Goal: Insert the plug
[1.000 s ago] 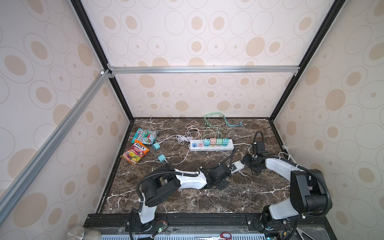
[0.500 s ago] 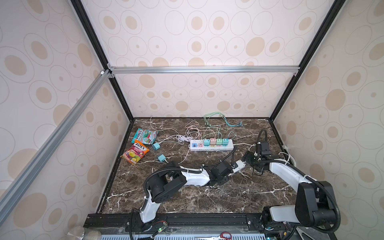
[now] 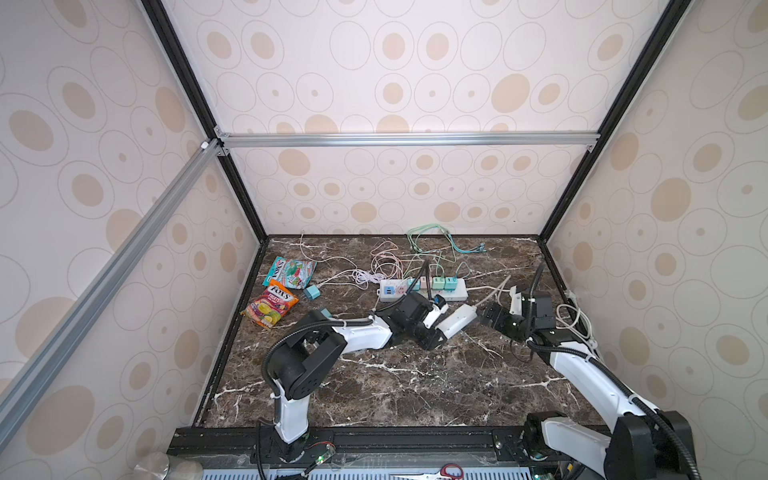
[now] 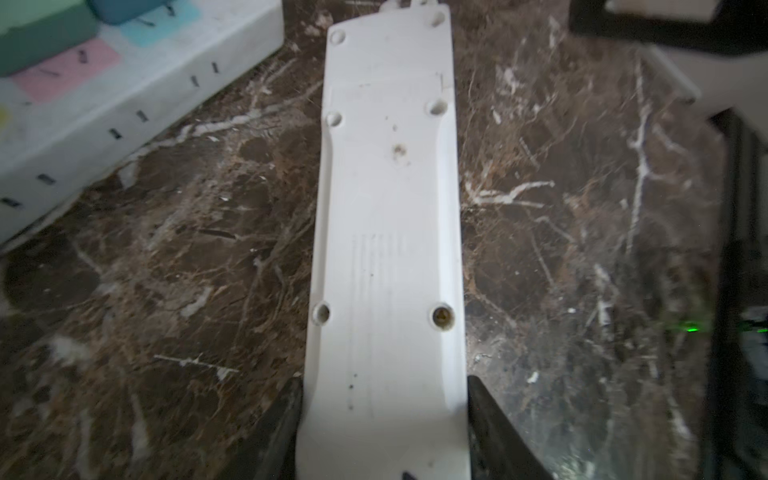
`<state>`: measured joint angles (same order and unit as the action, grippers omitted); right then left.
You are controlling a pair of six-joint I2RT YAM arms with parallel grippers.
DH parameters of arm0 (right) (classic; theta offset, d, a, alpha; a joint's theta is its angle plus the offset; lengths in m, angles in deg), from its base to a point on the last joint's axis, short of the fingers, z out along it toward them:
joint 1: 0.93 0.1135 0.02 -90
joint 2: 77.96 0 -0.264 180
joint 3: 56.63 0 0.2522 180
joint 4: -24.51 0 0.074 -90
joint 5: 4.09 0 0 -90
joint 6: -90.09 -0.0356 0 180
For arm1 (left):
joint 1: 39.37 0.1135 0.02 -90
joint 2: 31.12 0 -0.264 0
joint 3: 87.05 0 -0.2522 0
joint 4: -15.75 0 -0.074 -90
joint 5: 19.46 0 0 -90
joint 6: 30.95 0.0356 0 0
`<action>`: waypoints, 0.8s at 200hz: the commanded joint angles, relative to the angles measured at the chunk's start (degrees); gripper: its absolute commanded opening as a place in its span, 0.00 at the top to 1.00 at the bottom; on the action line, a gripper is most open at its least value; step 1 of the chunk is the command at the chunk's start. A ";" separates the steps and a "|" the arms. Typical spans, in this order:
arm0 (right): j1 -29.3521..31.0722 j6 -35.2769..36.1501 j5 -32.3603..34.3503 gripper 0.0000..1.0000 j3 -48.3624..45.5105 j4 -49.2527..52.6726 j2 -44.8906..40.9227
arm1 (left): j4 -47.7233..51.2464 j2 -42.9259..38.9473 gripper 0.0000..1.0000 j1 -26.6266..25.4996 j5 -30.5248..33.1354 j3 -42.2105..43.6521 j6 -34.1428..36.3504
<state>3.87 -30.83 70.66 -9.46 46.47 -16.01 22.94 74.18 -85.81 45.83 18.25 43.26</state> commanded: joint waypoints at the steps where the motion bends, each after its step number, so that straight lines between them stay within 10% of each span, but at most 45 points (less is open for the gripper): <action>1: -0.14 2.42 -8.32 0.00 -2.35 -9.23 -3.27 | -7.17 -5.64 0.81 3.48 -15.96 1.99 -12.28; 45: -0.13 -1.34 -19.05 0.00 -5.17 -20.73 -4.81 | -29.87 -10.79 1.00 9.51 -30.85 9.33 -32.79; 160: 3.75 -17.75 -35.53 0.01 0.09 -55.33 9.55 | -36.46 -12.17 1.00 9.68 -36.73 8.15 -38.88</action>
<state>6.12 -45.21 39.30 -11.74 0.40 -8.40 -7.73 63.27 -75.86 12.82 27.97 5.58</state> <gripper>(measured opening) 0.992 0.534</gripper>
